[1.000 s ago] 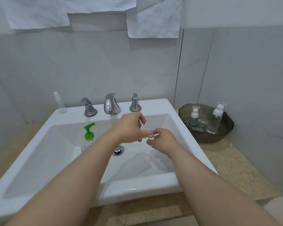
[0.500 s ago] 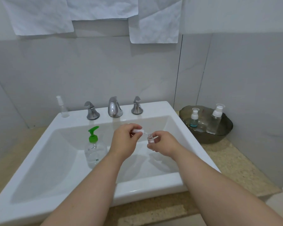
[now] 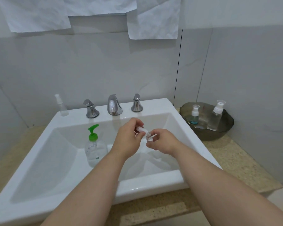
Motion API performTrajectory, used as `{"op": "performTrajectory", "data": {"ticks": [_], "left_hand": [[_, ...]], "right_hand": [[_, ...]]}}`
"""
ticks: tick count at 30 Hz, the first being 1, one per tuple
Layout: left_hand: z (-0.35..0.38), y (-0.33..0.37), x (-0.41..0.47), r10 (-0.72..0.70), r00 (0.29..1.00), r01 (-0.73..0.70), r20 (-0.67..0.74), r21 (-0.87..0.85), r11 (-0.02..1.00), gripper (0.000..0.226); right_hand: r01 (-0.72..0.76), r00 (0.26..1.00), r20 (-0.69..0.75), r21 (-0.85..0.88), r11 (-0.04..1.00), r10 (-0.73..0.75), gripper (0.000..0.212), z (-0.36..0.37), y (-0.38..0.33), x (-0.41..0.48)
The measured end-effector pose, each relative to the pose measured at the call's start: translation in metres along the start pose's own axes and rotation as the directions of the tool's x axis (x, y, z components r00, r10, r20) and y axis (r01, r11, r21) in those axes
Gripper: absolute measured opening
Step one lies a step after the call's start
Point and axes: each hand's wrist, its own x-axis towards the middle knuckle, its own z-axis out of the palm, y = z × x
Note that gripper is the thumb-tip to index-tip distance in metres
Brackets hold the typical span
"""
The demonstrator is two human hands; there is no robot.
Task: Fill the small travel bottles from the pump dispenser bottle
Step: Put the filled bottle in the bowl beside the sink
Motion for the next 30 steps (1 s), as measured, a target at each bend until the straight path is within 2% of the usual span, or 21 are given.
{"op": "performTrajectory", "data": {"ticks": [4, 10, 13, 16, 18, 22, 30], "left_hand": [[0.0019, 0.0026, -0.0012, 0.016, 0.999, -0.015, 0.033, -0.033, 0.999, 0.03], [0.0065, 0.0004, 0.0017, 0.091, 0.993, -0.097, 0.07, 0.085, 0.992, 0.015], [0.0076, 0.002, 0.0028, 0.105, 0.99, -0.117, 0.093, 0.128, 0.985, 0.019], [0.0082, 0.0013, 0.0047, 0.049, 0.995, -0.062, 0.085, 0.157, 0.986, 0.028], [0.0085, 0.0004, 0.0044, 0.005, 0.996, -0.015, 0.086, 0.118, 0.993, 0.035], [0.0085, -0.0001, 0.0011, -0.078, 0.988, 0.082, 0.13, -0.028, 0.996, 0.029], [0.008, -0.0016, 0.0034, -0.167, 0.983, 0.171, 0.082, -0.041, 0.984, 0.021]], "right_hand": [[0.013, 1.0, 0.019, -0.002, 1.0, -0.013, 0.018, -0.0011, -0.0022, -0.0012], [0.033, 0.999, 0.036, -0.012, 0.999, -0.033, 0.02, -0.0004, -0.0043, -0.0037], [0.049, 0.998, 0.037, -0.029, 0.998, -0.048, 0.018, -0.0004, -0.0032, -0.0029], [0.049, 0.998, 0.048, -0.021, 0.999, -0.048, 0.017, 0.0003, -0.0032, -0.0031], [0.042, 0.998, 0.047, -0.014, 0.999, -0.042, 0.017, 0.0006, -0.0034, -0.0032], [0.035, 0.998, 0.047, -0.034, 0.999, -0.033, 0.016, -0.0001, -0.0033, -0.0035], [0.04, 0.998, 0.044, -0.058, 0.998, -0.038, 0.008, -0.0001, -0.0038, -0.0037]]}}
